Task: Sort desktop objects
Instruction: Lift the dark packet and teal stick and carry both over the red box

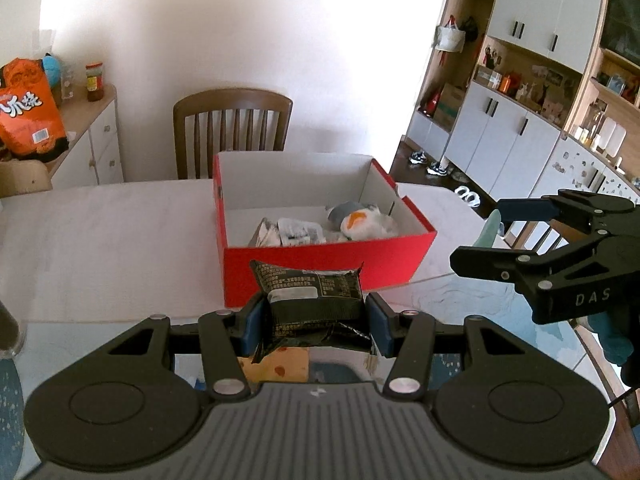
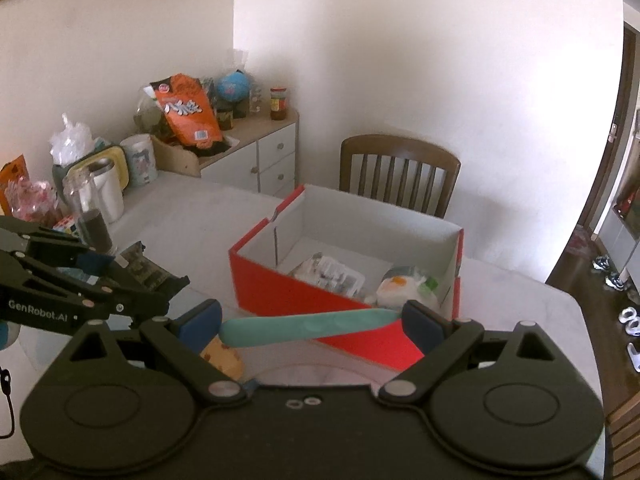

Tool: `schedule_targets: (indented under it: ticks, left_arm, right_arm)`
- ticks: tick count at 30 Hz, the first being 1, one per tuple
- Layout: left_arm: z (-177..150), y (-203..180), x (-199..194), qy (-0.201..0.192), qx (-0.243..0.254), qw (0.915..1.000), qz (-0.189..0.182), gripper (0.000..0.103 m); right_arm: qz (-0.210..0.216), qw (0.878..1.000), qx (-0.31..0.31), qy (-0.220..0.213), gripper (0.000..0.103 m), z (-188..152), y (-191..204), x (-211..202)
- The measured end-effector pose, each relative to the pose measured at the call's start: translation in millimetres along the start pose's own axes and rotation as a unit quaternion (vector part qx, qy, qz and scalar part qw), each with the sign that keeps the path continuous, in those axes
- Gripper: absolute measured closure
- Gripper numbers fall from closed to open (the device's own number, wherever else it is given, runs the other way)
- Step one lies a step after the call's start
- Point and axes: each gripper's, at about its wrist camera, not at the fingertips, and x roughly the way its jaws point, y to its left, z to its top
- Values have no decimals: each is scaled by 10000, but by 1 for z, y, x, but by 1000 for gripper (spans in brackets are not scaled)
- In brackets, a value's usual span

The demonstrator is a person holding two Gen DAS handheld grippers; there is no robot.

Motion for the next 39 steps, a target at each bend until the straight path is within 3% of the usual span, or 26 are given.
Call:
schedule_targets:
  ticks: [28,39]
  left_arm:
    - [59,-3,37,-219,-35,9997,-47,51]
    - [67,10,67,-92,-171,9998,13,51]
  right_arm:
    - [-132,9998,129,-115,6,42,-38,22]
    - [-66,9998,177,4,6,43,-47,44]
